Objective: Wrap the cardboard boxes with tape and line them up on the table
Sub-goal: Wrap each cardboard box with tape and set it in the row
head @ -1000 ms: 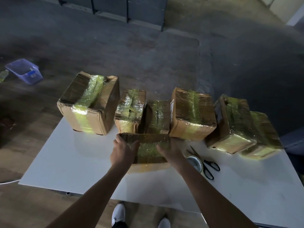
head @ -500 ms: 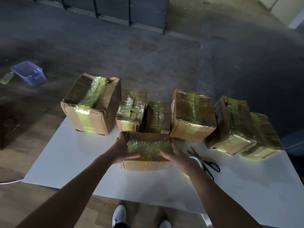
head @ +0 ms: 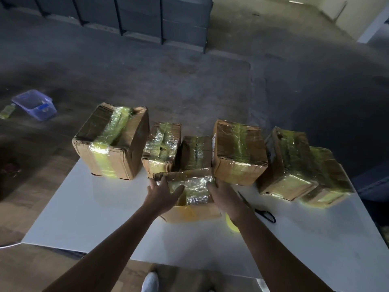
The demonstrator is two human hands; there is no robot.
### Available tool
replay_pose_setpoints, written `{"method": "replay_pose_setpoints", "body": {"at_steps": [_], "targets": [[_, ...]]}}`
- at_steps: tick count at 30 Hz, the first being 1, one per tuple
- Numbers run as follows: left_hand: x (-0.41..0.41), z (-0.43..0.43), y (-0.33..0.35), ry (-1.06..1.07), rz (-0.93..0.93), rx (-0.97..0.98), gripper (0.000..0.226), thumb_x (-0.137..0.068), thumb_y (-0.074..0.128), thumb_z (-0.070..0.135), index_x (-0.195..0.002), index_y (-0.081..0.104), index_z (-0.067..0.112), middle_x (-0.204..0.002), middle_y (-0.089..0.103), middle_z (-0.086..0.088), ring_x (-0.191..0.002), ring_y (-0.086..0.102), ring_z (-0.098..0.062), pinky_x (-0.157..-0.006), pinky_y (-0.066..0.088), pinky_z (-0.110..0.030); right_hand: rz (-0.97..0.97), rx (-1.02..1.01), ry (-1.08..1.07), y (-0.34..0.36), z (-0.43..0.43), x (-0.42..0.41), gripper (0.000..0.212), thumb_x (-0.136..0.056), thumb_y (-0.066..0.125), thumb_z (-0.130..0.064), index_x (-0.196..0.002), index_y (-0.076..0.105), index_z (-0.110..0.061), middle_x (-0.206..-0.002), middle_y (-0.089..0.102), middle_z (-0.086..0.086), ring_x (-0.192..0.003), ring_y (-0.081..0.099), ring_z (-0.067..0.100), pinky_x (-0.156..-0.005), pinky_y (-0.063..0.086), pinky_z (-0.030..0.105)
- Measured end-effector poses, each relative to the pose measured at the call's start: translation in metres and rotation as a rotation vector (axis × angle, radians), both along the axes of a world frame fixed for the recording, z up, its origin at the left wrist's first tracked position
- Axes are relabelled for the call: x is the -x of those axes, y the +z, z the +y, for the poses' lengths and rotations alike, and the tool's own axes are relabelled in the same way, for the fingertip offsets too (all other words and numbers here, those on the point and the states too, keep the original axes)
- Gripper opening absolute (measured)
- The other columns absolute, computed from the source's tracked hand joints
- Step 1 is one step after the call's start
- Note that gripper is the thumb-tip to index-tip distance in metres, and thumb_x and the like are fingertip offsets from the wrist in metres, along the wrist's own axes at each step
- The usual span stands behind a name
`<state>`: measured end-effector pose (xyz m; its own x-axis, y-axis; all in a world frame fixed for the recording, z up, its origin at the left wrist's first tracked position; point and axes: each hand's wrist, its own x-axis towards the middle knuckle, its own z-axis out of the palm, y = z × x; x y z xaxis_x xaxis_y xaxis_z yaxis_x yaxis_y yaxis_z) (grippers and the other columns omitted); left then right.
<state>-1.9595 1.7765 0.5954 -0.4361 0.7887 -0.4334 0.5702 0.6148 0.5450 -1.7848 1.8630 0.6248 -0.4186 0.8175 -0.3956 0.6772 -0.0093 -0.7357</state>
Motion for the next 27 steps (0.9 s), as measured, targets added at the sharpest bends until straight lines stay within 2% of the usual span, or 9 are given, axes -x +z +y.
{"method": "replay_pose_setpoints", "body": {"at_steps": [4,7,10,12,16,18,21,24,27], "targets": [[-0.002,0.009,0.007,0.099,-0.088,0.032,0.076,-0.096,0.035,0.060,-0.153,0.017,0.014,-0.159,0.006,-0.021,-0.143,0.009,-0.049,-0.112,0.023,-0.062,-0.049,-0.195,0.069,0.017,0.000,0.002,0.033,-0.104,0.031,-0.043,-0.082,0.048,-0.023,-0.064,0.047,-0.005,-0.065,0.047,0.014,-0.054,0.031,0.025],[-0.010,0.011,0.010,0.240,-0.179,-0.059,0.048,-0.104,0.034,0.032,-0.149,0.026,0.015,-0.153,0.020,-0.027,-0.139,0.018,-0.054,-0.108,0.026,-0.067,-0.041,-0.357,0.058,0.020,-0.004,0.002,0.037,-0.103,0.038,-0.037,-0.074,0.052,-0.020,-0.058,0.045,-0.007,-0.056,0.045,0.010,-0.046,0.027,0.013],[-0.014,0.015,0.022,0.232,-0.154,0.017,0.052,-0.104,0.031,0.038,-0.147,0.032,0.009,-0.149,0.031,-0.029,-0.138,0.028,-0.048,-0.113,0.026,-0.057,0.056,-0.461,0.043,0.016,-0.008,0.008,0.033,-0.100,0.049,-0.032,-0.084,0.069,-0.010,-0.059,0.056,-0.001,-0.054,0.047,0.014,-0.046,0.030,0.015],[-0.015,0.020,0.031,0.206,-0.181,-0.075,0.053,-0.104,0.028,0.041,-0.146,0.037,0.011,-0.147,0.040,-0.023,-0.136,0.037,-0.040,-0.113,0.030,-0.047,0.142,-0.508,0.034,0.016,-0.010,0.014,0.031,-0.098,0.055,-0.027,-0.080,0.069,-0.006,-0.060,0.056,0.004,-0.055,0.047,0.017,-0.051,0.033,0.028],[-0.014,0.032,0.043,0.214,-0.303,-0.104,0.068,-0.099,0.029,0.058,-0.145,0.032,0.009,-0.143,0.039,-0.030,-0.130,0.041,-0.044,-0.106,0.039,-0.051,0.104,-0.591,0.111,0.011,-0.016,0.037,0.020,-0.092,0.063,-0.027,-0.107,0.071,-0.016,-0.102,0.070,0.003,-0.098,0.059,0.020,-0.082,0.038,0.027],[-0.011,0.034,0.047,0.159,-0.275,-0.096,0.080,-0.095,0.034,0.064,-0.144,0.033,0.002,-0.142,0.044,-0.026,-0.128,0.045,-0.040,-0.104,0.041,-0.049,-0.049,-0.540,0.062,0.003,-0.014,0.045,0.036,-0.088,0.064,-0.040,-0.117,0.062,-0.020,-0.124,0.056,0.004,-0.119,0.046,0.025,-0.094,0.036,0.032],[-0.005,0.030,0.049,0.123,-0.218,-0.127,0.068,-0.098,0.036,0.055,-0.142,0.035,0.003,-0.135,0.050,-0.024,-0.121,0.049,-0.037,-0.099,0.044,-0.047,-0.062,-0.263,-0.112,0.001,-0.006,0.050,0.071,-0.078,0.068,-0.053,-0.136,0.040,-0.024,-0.144,0.033,0.007,-0.133,0.033,0.029,-0.104,0.037,0.048],[-0.001,0.026,0.045,0.151,-0.217,-0.121,0.070,-0.097,0.036,0.058,-0.143,0.035,0.005,-0.137,0.051,-0.021,-0.122,0.050,-0.035,-0.099,0.043,-0.042,0.221,0.033,-0.270,-0.005,0.001,0.048,0.080,-0.073,0.078,-0.049,-0.138,0.039,-0.023,-0.133,0.053,0.003,-0.120,0.052,0.022,-0.094,0.045,0.034],[0.002,0.027,0.044,0.149,-0.205,-0.117,0.070,-0.096,0.038,0.057,-0.143,0.036,0.005,-0.138,0.051,-0.020,-0.124,0.049,-0.034,-0.098,0.042,-0.040,0.280,0.147,-0.362,-0.013,0.003,0.045,0.079,-0.069,0.081,-0.051,-0.133,0.047,-0.018,-0.127,0.058,0.001,-0.110,0.055,0.018,-0.086,0.045,0.028]]}}
